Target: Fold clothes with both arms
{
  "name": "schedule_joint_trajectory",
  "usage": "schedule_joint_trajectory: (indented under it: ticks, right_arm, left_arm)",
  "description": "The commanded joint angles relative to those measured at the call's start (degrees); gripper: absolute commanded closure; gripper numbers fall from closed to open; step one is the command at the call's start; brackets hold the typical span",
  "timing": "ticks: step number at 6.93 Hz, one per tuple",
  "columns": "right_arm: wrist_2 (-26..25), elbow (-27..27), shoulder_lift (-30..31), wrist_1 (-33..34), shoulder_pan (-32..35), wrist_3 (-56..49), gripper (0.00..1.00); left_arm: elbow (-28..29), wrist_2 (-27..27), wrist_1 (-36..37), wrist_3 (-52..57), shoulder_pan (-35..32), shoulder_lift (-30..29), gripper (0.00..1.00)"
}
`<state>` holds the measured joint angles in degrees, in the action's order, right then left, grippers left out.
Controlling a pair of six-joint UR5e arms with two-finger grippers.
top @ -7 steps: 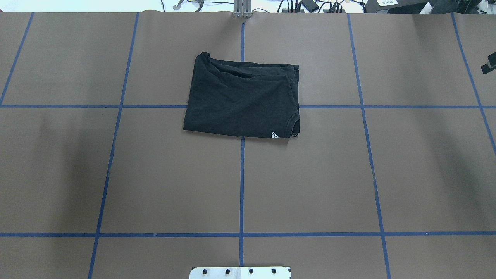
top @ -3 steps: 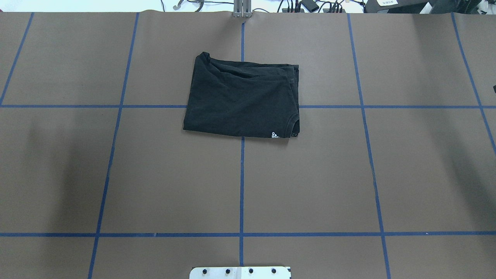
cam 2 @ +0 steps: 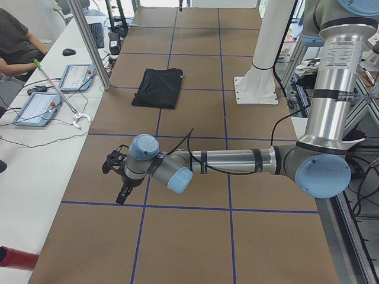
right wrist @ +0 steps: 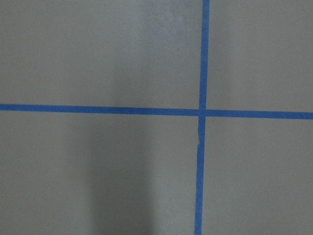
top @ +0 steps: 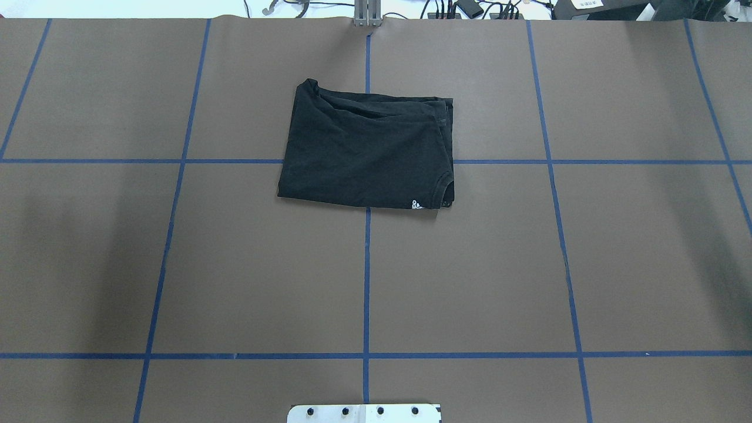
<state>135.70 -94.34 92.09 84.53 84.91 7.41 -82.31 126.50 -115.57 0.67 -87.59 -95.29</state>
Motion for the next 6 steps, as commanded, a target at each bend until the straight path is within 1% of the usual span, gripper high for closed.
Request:
schedule_joint_trajectory:
  ticks: [1,3,4,6]
  right_arm:
    - [2.35,0.03,3.26,-0.07,1.48,-2.49,0.0]
    - [4.65,0.29,4.41,-0.07,2.1,-2.49,0.0]
    - [5.09,0.29,4.59,-0.07,2.36,-2.49,0.0]
    - [5.1,0.56,5.29,-0.24,3.06,-2.49,0.0]
  left_arm:
    - [-6.07,0.41,11.38,4.25,-0.21,4.12,0.0]
    - [-13.8,6.0,19.2,4.25,-0.12,8.08,0.0]
    - [-14.45,6.21,20.8,4.25,-0.12,8.45,0.0]
    - [-13.76,6.21,21.35,3.9,0.14,7.93,0.0]
